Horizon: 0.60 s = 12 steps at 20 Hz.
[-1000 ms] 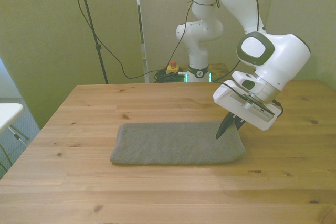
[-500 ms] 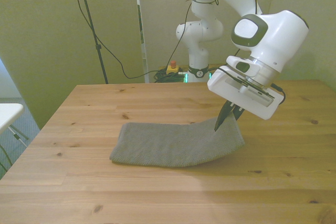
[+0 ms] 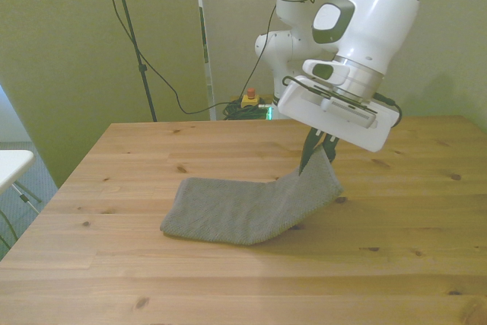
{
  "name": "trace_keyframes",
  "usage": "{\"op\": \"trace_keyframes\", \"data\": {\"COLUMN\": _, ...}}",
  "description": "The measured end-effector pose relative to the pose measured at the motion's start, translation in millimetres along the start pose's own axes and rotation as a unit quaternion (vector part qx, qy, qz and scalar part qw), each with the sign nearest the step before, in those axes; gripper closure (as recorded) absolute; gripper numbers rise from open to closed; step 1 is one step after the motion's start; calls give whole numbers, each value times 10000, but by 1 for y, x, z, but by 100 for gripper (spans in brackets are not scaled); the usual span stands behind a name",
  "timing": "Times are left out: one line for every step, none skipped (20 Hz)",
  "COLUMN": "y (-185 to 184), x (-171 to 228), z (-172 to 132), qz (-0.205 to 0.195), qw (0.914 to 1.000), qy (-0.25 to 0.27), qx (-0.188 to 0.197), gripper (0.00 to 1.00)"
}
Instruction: Fold the towel
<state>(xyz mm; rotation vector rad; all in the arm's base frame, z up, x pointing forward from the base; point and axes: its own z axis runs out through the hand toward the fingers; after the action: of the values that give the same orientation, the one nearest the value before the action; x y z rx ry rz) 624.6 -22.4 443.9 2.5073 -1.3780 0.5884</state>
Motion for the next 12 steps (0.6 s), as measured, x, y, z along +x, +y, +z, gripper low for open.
{"op": "trace_keyframes", "data": {"y": 9, "x": 8, "z": 4, "qz": 84, "qw": 9999, "qy": -85, "qx": 56, "gripper": 100}}
{"op": "trace_keyframes", "data": {"y": 18, "x": 16, "z": 8, "qz": 184, "qw": 9997, "qy": -144, "qx": 92, "gripper": 100}}
{"op": "trace_keyframes", "data": {"y": 27, "x": 24, "z": 12, "qz": 270, "qw": 9994, "qy": -184, "qx": 123, "gripper": 100}}
{"op": "trace_keyframes", "data": {"y": 34, "x": 31, "z": 16, "qz": 351, "qw": 9990, "qy": -228, "qx": 147, "gripper": 100}}
{"op": "trace_keyframes", "data": {"y": 42, "x": 37, "z": 19, "qz": 435, "qw": 9986, "qy": -256, "qx": 168, "gripper": 100}}
{"op": "trace_keyframes", "data": {"y": 48, "x": 42, "z": 22, "qz": 504, "qw": 9981, "qy": -292, "qx": 176, "gripper": 100}}
{"op": "trace_keyframes", "data": {"y": 54, "x": 47, "z": 23, "qz": 560, "qw": 9978, "qy": -317, "qx": 185, "gripper": 100}}
{"op": "trace_keyframes", "data": {"y": 59, "x": 52, "z": 24, "qz": 608, "qw": 9974, "qy": -331, "qx": 187, "gripper": 100}}
{"op": "trace_keyframes", "data": {"y": 64, "x": 56, "z": 25, "qz": 658, "qw": 9970, "qy": -352, "qx": 190, "gripper": 100}}
{"op": "trace_keyframes", "data": {"y": 69, "x": 59, "z": 26, "qz": 704, "qw": 9966, "qy": -368, "qx": 196, "gripper": 100}}
{"op": "trace_keyframes", "data": {"y": 75, "x": 61, "z": 27, "qz": 742, "qw": 9963, "qy": -379, "qx": 203, "gripper": 100}}
{"op": "trace_keyframes", "data": {"y": 80, "x": 64, "z": 28, "qz": 777, "qw": 9960, "qy": -388, "qx": 203, "gripper": 100}}
